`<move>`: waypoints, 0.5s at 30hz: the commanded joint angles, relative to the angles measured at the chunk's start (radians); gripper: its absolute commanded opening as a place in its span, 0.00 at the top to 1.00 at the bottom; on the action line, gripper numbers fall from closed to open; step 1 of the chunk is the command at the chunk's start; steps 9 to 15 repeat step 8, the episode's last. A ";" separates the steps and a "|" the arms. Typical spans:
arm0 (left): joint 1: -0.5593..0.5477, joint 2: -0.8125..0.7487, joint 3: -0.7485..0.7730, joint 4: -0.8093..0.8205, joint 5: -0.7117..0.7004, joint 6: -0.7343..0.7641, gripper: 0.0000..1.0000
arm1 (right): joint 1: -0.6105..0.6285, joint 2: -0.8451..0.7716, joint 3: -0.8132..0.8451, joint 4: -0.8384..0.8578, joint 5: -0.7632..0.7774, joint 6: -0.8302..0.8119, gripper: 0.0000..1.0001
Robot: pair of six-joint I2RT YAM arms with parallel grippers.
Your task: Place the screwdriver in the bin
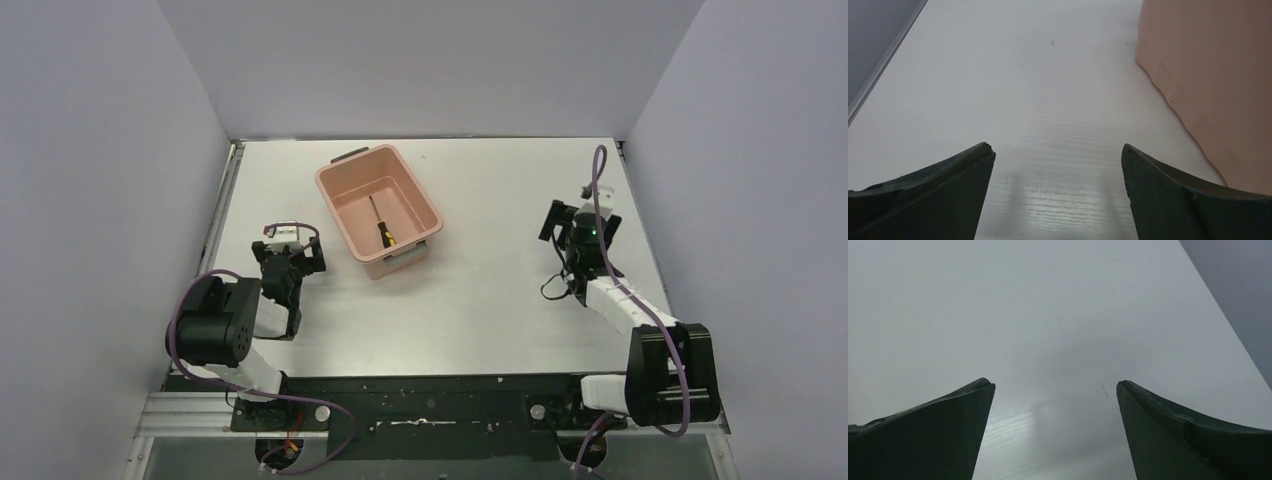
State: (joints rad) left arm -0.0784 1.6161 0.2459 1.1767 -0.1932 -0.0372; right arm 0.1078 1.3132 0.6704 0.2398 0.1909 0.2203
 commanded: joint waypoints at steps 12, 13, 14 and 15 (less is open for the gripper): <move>0.003 -0.004 0.010 0.030 0.009 0.008 0.03 | -0.101 -0.045 -0.406 0.683 0.015 -0.098 0.00; 0.003 -0.004 0.010 0.030 0.009 0.008 0.03 | -0.101 -0.045 -0.406 0.683 0.015 -0.098 0.00; 0.003 -0.004 0.010 0.030 0.009 0.008 0.03 | -0.101 -0.045 -0.406 0.683 0.015 -0.098 0.00; 0.003 -0.004 0.010 0.030 0.009 0.008 0.03 | -0.101 -0.045 -0.406 0.683 0.015 -0.098 0.00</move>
